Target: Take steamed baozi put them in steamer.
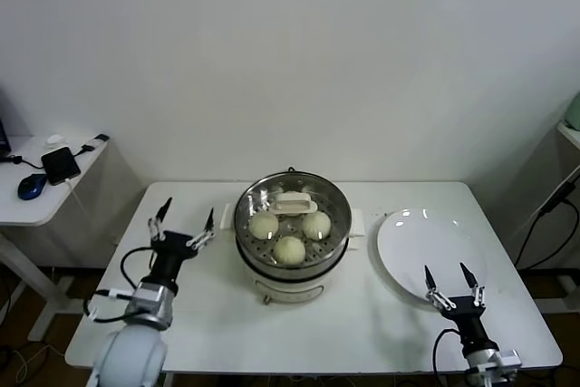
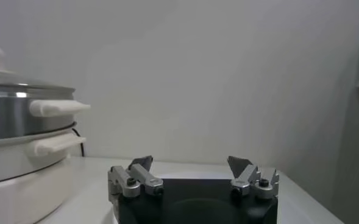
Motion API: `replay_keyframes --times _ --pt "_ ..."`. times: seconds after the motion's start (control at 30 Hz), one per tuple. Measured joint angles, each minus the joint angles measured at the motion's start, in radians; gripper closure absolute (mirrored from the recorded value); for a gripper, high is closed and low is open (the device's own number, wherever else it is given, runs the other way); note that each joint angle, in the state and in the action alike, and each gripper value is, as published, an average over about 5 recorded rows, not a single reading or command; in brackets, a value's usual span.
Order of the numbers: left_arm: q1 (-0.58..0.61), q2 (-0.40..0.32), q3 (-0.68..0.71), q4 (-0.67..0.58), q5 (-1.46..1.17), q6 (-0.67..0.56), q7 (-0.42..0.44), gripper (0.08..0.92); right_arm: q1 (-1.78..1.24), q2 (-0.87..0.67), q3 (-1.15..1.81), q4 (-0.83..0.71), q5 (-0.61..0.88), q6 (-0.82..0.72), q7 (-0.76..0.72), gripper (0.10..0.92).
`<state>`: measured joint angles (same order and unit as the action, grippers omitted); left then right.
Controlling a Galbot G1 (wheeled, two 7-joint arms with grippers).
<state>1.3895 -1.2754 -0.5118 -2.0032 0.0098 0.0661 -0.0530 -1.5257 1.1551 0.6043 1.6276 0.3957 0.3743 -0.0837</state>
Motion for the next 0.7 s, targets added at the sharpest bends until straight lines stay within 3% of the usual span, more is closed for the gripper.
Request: replay_keyframes --times 0.37,0.7 --pt "0.068 0.009 -0.062 0.213 -0.244 -0.173 0.005 0.177 0.002 0.002 -0.007 -0.01 0.012 -0.022 0.02 0.203" --pt "0.104 -0.002 -0.078 0.287 -0.314 -0.241 0.019 0.177 0.004 0.001 -0.016 -0.011 0.016 -0.034 0.029 0.203"
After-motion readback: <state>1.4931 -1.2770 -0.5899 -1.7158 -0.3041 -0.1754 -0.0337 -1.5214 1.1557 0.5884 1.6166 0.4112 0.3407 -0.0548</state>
